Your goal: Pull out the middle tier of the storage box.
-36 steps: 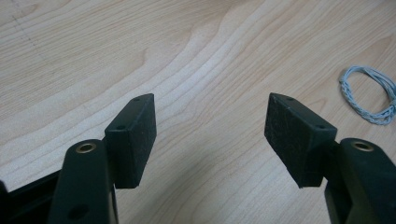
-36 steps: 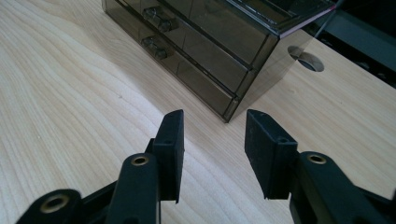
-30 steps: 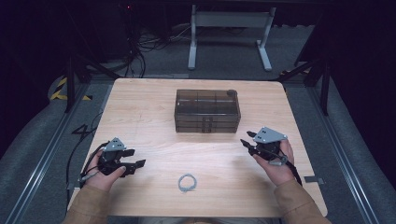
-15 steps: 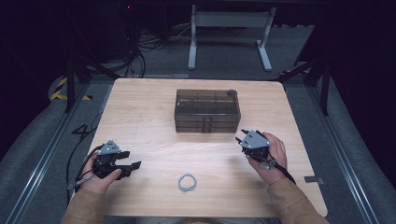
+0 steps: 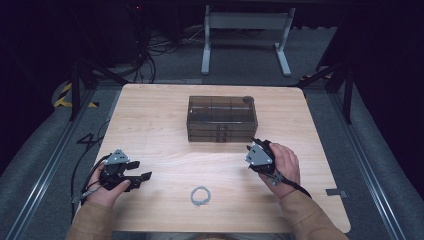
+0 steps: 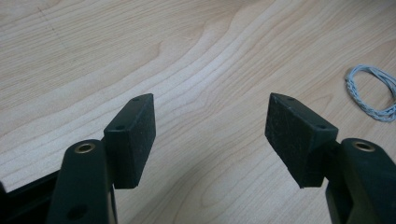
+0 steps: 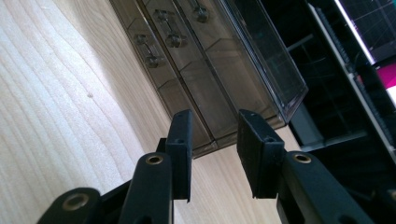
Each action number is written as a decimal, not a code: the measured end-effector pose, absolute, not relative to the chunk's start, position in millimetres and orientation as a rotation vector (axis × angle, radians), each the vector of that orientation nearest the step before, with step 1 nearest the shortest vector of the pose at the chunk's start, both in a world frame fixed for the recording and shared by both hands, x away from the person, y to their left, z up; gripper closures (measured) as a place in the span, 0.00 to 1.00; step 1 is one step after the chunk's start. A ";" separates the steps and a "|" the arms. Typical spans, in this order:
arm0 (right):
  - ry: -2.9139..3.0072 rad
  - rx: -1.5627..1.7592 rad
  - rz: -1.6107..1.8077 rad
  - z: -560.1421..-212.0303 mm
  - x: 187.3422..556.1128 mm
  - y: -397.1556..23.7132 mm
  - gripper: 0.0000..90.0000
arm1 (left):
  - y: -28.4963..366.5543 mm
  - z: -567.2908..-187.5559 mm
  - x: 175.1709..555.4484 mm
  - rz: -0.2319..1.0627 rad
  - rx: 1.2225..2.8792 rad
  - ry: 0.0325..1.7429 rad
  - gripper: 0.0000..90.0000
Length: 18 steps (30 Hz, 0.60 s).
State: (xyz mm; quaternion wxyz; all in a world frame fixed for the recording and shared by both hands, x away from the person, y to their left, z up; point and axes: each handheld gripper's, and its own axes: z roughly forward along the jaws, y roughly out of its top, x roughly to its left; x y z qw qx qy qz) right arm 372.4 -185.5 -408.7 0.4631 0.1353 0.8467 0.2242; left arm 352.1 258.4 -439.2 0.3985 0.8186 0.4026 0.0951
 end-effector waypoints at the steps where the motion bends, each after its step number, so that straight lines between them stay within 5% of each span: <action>1: 2.081 0.333 0.551 -408.7 372.4 -185.5 0.75 | 257.9 -439.2 352.7 0.239 2.073 1.019 0.38; 18: 2.044 0.196 0.426 -418.1 370.9 -159.3 0.77 | 255.6 -439.2 355.7 0.226 2.065 1.009 0.38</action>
